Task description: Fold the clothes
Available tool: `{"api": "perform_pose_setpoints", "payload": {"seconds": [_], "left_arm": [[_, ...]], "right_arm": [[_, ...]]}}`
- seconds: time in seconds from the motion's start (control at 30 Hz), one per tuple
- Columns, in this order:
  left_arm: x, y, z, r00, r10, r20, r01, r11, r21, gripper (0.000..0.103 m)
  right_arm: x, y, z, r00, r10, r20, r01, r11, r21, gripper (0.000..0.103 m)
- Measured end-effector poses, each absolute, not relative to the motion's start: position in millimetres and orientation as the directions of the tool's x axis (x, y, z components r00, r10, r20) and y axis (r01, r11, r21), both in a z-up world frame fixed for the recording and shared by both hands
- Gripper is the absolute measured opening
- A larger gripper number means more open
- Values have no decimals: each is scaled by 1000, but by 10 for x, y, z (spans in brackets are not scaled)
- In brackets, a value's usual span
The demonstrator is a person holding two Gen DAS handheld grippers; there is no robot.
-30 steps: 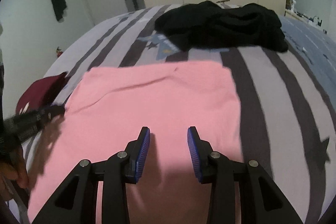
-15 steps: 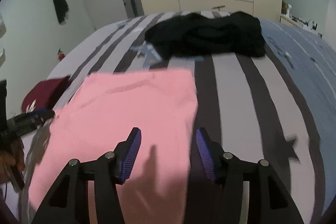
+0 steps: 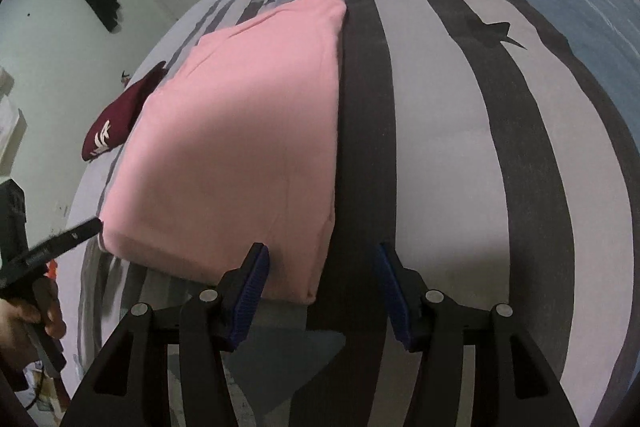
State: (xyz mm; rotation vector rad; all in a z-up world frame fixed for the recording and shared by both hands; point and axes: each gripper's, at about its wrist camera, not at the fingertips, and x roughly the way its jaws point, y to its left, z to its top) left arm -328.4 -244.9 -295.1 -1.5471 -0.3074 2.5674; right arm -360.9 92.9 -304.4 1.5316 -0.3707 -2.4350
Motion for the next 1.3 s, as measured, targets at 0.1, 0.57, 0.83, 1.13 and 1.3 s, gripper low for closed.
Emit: {"api": "perform_pose_setpoints", "payload": {"seconds": [0.1, 0.57, 0.83, 1.13, 1.3], "left_arm": [[-3268, -2440, -2988, -476, 214, -853, -6, -971, -241, 61], [-3265, -2235, -3052, -486, 242, -840, -75, -969, -236, 28], [-3197, -2164, -3047, -488, 198, -850, -90, -980, -176, 16], [-2847, -2209, -2734, -501, 196, -843, -94, -981, -172, 13], [-2248, -2288, -2663, -419, 211, -883, -80, -977, -196, 13]], "right_arm": [[-3574, 901, -3048, -410, -357, -840, 81, -931, 356, 51], [-3560, 813, -3127, -417, -414, -809, 121, -907, 402, 35], [-3535, 700, -3137, -408, -374, -833, 194, -927, 321, 19], [-3064, 678, -2896, -356, -396, -847, 226, -916, 333, 8], [-2768, 674, -2754, -323, -412, -852, 243, -906, 346, 8]]}}
